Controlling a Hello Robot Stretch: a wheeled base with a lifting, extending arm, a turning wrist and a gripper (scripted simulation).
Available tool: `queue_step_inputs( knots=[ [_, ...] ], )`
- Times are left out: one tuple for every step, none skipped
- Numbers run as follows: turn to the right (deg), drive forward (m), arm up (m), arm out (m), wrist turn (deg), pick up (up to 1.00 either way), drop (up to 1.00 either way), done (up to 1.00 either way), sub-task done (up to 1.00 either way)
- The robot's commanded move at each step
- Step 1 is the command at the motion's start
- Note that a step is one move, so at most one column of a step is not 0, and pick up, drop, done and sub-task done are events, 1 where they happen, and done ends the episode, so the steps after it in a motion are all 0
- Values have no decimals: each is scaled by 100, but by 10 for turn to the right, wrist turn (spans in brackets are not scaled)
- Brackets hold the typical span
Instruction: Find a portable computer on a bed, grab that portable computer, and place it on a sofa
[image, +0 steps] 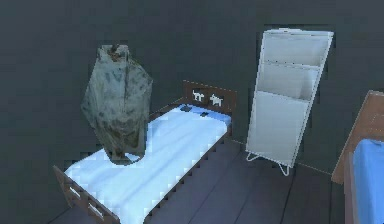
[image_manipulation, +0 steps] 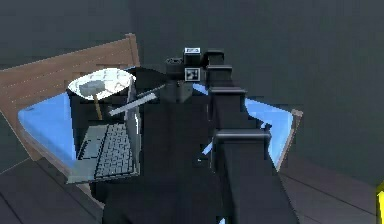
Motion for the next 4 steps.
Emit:
queue_step_inputs(
  knots=[
    [0,0,0,0,-450,0,0,0,0],
    [0,0,0,0,-240,0,0,0,0],
    [0,0,0,-30,0,0,0,0,0],
    [-450,0,0,0,0,0,0,0,0]
  ],
)
